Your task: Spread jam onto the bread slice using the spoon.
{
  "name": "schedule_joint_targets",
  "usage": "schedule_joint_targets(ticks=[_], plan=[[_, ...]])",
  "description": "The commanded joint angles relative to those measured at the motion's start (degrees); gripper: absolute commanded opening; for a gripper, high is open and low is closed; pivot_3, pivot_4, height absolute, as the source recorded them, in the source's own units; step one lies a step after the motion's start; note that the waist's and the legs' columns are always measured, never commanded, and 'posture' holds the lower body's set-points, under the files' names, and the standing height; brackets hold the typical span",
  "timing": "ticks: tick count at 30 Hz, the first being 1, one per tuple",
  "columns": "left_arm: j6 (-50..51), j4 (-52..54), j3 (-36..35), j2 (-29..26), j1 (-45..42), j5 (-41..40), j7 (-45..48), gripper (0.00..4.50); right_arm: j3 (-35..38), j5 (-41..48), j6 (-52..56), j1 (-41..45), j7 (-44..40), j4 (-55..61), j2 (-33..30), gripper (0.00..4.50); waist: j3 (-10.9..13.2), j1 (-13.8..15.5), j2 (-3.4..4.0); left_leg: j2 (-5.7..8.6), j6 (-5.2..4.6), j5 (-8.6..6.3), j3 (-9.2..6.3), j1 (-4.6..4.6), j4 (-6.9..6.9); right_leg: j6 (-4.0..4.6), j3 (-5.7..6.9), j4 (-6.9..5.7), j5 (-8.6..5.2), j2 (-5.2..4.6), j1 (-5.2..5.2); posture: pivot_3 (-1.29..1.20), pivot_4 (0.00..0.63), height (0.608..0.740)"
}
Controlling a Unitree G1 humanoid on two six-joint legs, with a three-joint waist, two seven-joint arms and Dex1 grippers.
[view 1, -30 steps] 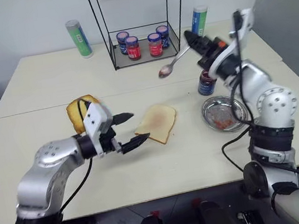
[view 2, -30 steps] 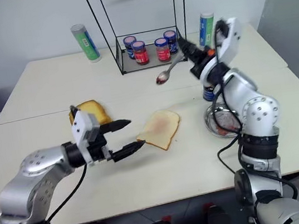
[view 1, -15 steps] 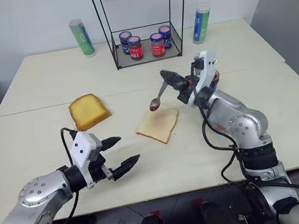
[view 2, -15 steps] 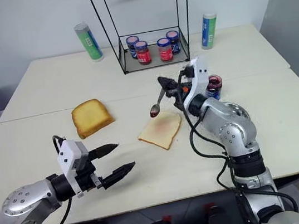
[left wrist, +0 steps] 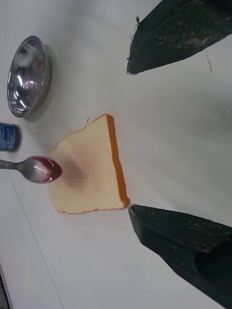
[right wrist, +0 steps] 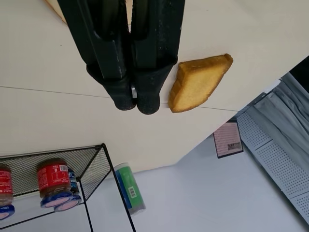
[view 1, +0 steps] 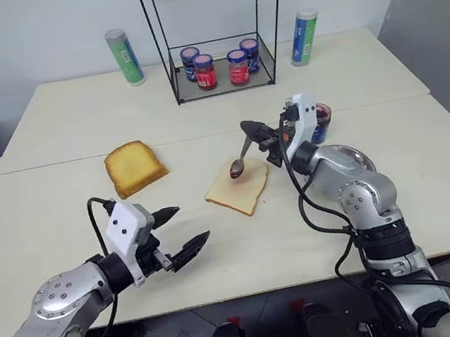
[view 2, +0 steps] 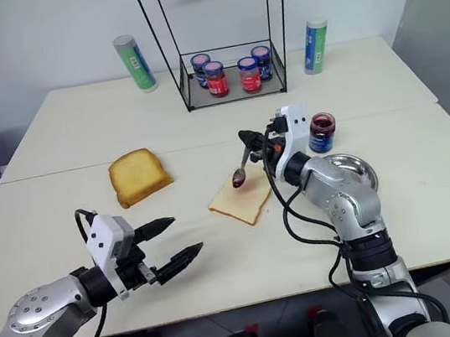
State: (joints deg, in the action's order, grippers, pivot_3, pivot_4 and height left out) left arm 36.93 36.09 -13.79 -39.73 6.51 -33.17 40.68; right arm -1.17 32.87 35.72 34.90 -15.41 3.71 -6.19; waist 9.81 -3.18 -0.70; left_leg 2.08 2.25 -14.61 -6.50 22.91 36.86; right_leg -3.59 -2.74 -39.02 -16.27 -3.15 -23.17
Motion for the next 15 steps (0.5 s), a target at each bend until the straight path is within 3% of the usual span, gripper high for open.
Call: schedule_joint_targets(ticks=[1,15], plan=[[-1.3,1.0,0.2,-0.5,-1.3,-0.3,0.3,4.5,1.4,0.1,-0.7,0.7,-0.8,1.6,0.2,0.08,0.0,0.0,0.0,0.0,0.0,0.0,0.0,0.0,0.0,0.0,0.0,0.0,0.0,0.0,0.0,0.0,0.15,0.74],[-1.3,-0.2,0.5,-1.0,-3.4,-0.2,1.6,4.5,-2.1,-5.9,-4.8,-0.2,-4.5,3.5,-1.9,0.08,0.0,0.0,0.0,0.04,0.0,0.0,0.05,0.0,0.0,0.0,0.0,0.01,0.0,0.01,0.0,0.0,0.15,0.74]])
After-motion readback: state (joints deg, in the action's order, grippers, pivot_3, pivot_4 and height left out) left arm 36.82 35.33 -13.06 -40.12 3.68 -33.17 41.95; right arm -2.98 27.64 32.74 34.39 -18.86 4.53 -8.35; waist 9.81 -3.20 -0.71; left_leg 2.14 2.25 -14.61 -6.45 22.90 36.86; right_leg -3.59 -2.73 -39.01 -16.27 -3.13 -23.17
